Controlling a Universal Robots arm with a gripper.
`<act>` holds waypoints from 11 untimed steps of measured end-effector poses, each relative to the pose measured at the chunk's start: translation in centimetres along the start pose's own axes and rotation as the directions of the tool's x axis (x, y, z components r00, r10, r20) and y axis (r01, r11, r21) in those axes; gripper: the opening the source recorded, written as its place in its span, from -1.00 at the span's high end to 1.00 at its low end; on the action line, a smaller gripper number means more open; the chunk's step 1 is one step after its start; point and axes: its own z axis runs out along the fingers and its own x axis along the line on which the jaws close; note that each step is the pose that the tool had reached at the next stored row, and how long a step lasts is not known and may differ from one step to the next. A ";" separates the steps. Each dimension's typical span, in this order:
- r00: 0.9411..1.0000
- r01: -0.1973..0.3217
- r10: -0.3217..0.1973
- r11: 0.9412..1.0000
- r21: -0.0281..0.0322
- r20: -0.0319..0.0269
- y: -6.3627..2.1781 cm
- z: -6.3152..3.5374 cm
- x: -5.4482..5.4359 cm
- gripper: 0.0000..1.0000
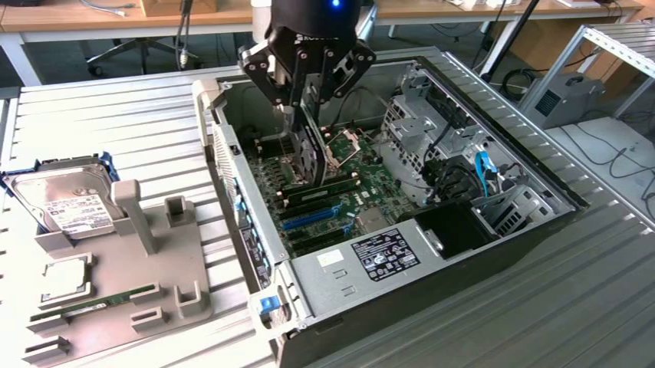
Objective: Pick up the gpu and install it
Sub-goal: 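Pick up the gpu and move the gpu toward the slot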
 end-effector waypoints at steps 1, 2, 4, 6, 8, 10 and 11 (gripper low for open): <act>1.000 0.000 0.000 1.000 0.000 0.000 0.00 0.05 -0.1 0.47; 1.000 0.000 0.000 1.000 0.000 0.000 0.00 0.13 -0.2 0.47; 1.000 0.000 0.000 1.000 0.000 0.000 0.01 0.28 -0.3 0.47; 1.000 0.000 0.000 1.000 0.000 0.000 0.02 0.48 -0.5 0.47; 1.000 0.000 0.000 1.000 0.000 0.000 0.02 0.68 -0.6 0.47; 1.000 0.000 0.000 1.000 0.002 0.000 0.04 0.83 -0.9 0.47; 1.000 0.000 0.000 1.000 0.002 0.000 0.04 0.92 -1.0 0.47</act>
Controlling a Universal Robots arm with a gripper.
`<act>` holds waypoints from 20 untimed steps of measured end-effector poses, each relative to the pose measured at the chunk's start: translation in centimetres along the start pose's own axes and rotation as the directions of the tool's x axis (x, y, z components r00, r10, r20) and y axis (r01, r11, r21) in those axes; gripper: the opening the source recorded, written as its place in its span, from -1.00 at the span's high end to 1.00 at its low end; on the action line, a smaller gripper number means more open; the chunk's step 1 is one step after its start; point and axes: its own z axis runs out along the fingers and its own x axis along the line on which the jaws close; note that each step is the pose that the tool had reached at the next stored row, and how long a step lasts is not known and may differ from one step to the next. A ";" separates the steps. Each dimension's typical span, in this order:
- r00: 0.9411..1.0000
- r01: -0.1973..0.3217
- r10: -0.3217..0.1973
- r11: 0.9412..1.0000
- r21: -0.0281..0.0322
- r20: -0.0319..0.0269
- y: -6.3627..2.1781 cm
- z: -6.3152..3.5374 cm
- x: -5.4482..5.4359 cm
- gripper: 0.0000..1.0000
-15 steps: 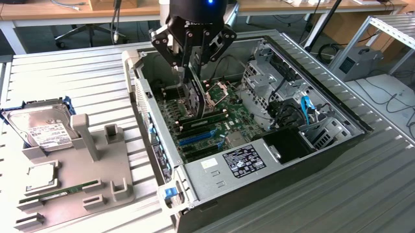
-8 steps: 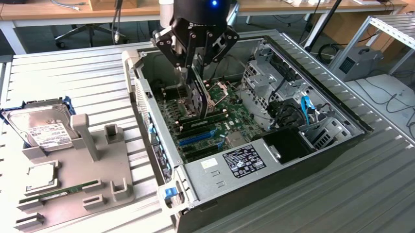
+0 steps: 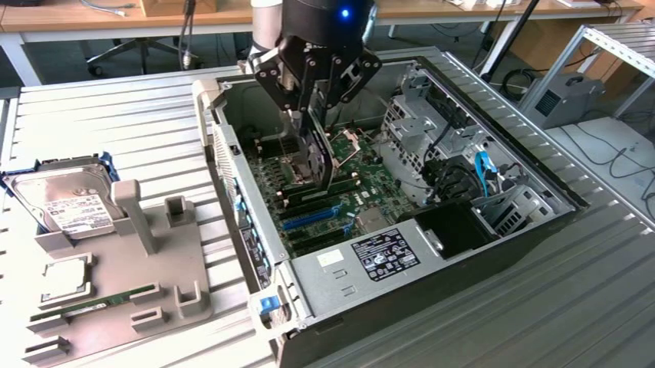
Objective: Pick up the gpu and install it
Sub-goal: 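Pick up the gpu and move the gpu toward the slot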
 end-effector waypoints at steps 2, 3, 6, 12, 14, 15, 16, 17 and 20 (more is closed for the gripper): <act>1.000 0.000 0.000 1.000 0.001 0.000 0.02 0.15 -0.3 0.47; 1.000 0.000 0.000 1.000 0.001 0.000 0.03 0.22 -0.4 0.47; 1.000 0.000 0.000 1.000 0.002 0.000 0.05 0.46 -0.9 0.47; 1.000 0.000 0.000 1.000 0.004 0.000 0.11 0.96 -1.9 0.47; 1.000 0.000 0.000 1.000 0.004 0.000 0.13 1.10 -2.3 0.47; 1.000 0.000 0.000 1.000 0.005 0.000 0.14 1.17 -2.5 0.47; 1.000 0.000 0.000 1.000 0.005 0.000 0.15 1.24 -2.6 0.47; 1.000 0.000 0.000 1.000 0.005 0.000 0.17 1.37 -2.9 0.47; 1.000 0.000 0.000 1.000 0.006 0.001 0.20 1.64 -3.5 0.47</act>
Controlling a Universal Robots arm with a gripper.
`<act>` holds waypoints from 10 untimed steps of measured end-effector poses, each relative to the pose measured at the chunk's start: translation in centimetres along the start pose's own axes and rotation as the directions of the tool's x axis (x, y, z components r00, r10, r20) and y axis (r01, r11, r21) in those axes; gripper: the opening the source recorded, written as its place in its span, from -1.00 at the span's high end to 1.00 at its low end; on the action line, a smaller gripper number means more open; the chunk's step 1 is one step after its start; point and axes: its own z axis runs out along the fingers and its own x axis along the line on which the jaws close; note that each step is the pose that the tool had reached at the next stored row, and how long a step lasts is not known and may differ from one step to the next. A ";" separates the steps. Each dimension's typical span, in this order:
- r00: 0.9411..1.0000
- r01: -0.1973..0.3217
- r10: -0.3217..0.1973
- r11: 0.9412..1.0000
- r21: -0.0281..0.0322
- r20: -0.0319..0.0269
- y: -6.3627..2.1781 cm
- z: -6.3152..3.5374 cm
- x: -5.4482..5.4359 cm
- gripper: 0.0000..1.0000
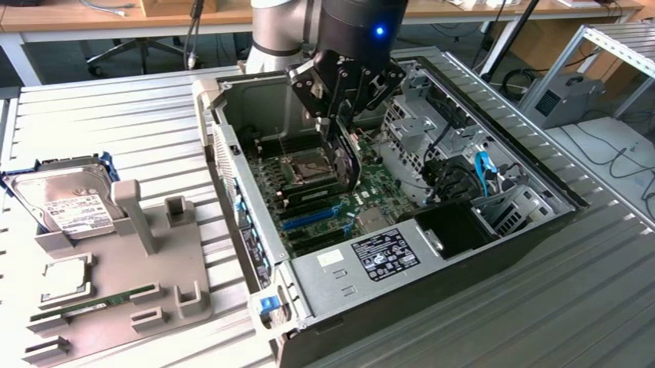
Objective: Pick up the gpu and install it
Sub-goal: 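Pick up the gpu and move the gpu toward the slot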
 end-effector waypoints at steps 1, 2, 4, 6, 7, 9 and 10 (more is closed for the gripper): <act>1.000 0.000 0.000 1.000 0.000 0.000 0.01 0.07 -0.2 0.47; 1.000 0.000 0.000 1.000 0.001 0.000 0.02 0.14 -0.3 0.47; 1.000 0.000 0.000 1.000 0.001 0.000 0.04 0.27 -0.6 0.47; 1.000 0.000 0.000 1.000 0.001 0.000 0.06 0.40 -0.9 0.47; 1.000 0.000 0.000 1.000 0.002 0.000 0.07 0.46 -1.0 0.47; 1.000 0.000 0.000 1.000 0.002 0.000 0.09 0.60 -1.4 0.47; 1.000 0.000 0.000 1.000 0.002 0.000 0.10 0.68 -1.5 0.47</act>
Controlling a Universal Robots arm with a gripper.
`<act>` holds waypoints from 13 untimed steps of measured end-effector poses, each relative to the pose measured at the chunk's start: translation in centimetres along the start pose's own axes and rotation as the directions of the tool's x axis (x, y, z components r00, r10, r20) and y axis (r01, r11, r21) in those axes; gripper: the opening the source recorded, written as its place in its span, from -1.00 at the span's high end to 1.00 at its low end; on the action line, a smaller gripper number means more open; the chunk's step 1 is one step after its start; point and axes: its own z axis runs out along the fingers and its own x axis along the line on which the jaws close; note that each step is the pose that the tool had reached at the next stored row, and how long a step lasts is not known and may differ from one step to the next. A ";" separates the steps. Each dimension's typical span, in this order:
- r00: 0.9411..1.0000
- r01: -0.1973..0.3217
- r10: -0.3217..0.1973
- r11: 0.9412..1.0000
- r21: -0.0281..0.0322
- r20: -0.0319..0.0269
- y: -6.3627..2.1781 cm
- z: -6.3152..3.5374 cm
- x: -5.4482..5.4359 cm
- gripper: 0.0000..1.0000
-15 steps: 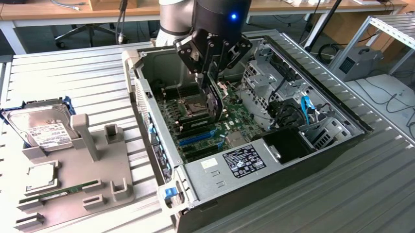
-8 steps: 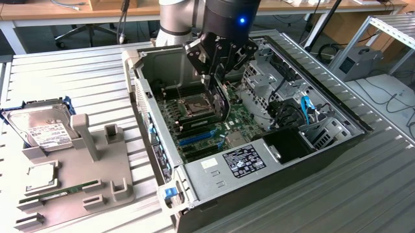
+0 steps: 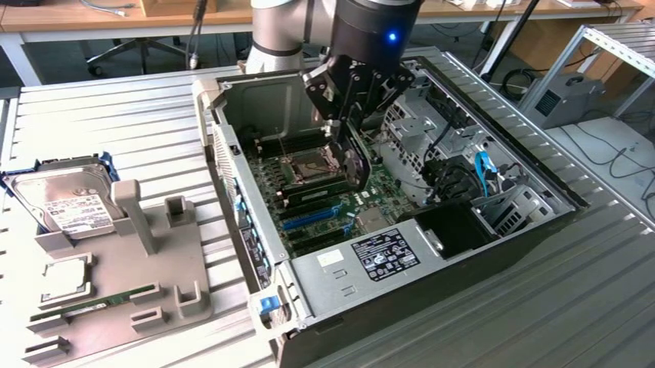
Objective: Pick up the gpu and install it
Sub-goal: 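Pick up the gpu and move the gpu toward the slot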
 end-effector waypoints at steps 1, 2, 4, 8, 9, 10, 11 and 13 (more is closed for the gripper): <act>1.000 0.000 0.000 1.000 0.000 0.000 0.02 0.14 -0.3 0.47; 1.000 0.000 0.000 1.000 0.001 0.000 0.03 0.22 -0.5 0.47; 1.000 0.000 0.000 1.000 0.001 0.000 0.05 0.39 -0.8 0.47; 1.000 0.000 0.000 1.000 0.002 0.000 0.08 0.74 -1.3 0.47; 1.000 0.000 0.000 1.000 0.003 0.000 0.08 0.84 -1.4 0.47; 1.000 0.000 0.000 1.000 0.003 0.000 0.09 0.95 -1.5 0.47; 1.000 0.000 0.000 1.000 0.003 0.000 0.09 1.06 -1.6 0.47; 1.000 0.000 0.000 1.000 0.004 0.000 0.10 1.31 -1.8 0.47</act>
